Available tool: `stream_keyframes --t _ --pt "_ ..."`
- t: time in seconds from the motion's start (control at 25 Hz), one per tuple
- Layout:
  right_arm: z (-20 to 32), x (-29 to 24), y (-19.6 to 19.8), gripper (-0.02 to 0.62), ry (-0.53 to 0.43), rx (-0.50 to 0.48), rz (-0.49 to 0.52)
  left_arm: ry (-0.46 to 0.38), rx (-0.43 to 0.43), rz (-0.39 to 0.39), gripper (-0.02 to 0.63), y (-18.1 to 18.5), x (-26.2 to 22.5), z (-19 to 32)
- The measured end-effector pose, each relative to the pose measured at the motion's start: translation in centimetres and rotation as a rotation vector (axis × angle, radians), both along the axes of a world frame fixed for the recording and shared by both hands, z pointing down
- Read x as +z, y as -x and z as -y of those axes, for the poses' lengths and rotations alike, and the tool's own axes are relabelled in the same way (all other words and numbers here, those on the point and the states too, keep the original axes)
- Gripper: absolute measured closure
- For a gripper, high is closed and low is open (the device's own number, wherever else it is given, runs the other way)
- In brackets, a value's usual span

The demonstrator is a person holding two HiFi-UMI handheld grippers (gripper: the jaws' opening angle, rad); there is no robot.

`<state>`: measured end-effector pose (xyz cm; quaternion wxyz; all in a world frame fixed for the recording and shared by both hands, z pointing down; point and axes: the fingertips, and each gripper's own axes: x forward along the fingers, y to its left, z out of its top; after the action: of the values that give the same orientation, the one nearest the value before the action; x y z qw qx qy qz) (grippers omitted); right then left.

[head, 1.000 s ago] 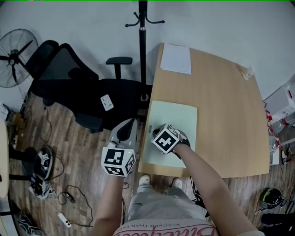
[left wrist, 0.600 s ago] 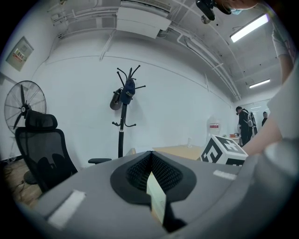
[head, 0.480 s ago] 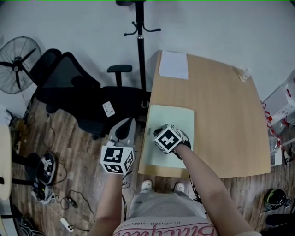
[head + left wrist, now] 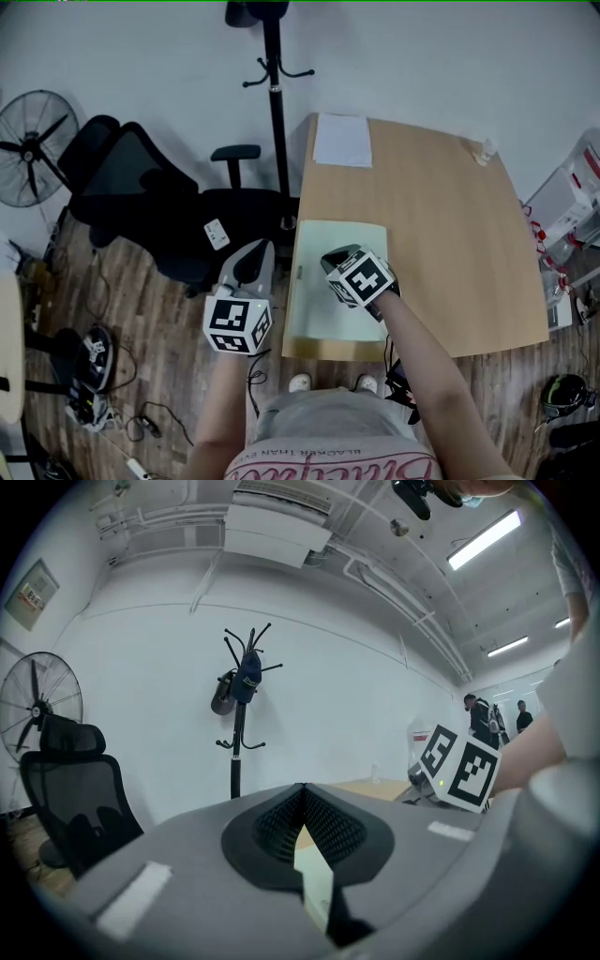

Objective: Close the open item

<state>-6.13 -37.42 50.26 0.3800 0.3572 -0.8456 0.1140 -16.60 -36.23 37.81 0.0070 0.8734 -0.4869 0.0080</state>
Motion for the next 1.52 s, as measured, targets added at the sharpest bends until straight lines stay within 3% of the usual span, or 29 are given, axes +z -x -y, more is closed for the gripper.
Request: stream_keyframes --t 0.64,1.12,1.52 --pt "-1.9 -7.4 -4.7 0.594 -0.218 0.155 0.128 -0.042 0.097 0.016 0.592 -0.6 -1.2 -0.4" --pt "-4.3 -12.7 -10.6 0.594 -0.426 0.317 0.215 -0.076 0.072 0.004 0.592 -1.6 -2.9 -0.4" --pt "-5.5 -15.5 -14.5 0.594 -0.502 0.360 0.271 -0.100 0.018 -0.001 0.592 -2.8 -4.9 0.0"
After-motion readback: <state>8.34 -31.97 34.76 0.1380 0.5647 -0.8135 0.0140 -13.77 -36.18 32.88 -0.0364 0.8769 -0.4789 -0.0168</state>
